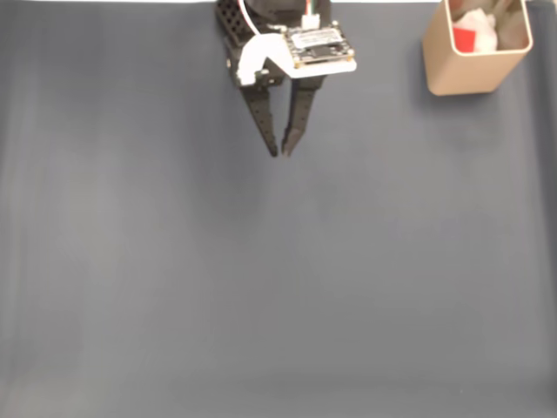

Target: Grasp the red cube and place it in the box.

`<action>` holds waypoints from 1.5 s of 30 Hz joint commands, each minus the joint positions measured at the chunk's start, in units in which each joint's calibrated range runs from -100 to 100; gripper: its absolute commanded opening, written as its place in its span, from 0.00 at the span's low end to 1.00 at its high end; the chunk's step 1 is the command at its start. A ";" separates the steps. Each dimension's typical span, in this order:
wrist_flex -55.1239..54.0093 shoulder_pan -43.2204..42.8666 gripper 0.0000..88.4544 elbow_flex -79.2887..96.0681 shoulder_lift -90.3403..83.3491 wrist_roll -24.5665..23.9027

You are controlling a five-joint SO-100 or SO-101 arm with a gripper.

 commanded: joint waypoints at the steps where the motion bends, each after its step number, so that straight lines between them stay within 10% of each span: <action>1: -0.87 1.29 0.00 2.24 -4.21 -0.15; 45: 2.90 2.07 0.00 34.45 -24.23 -4.74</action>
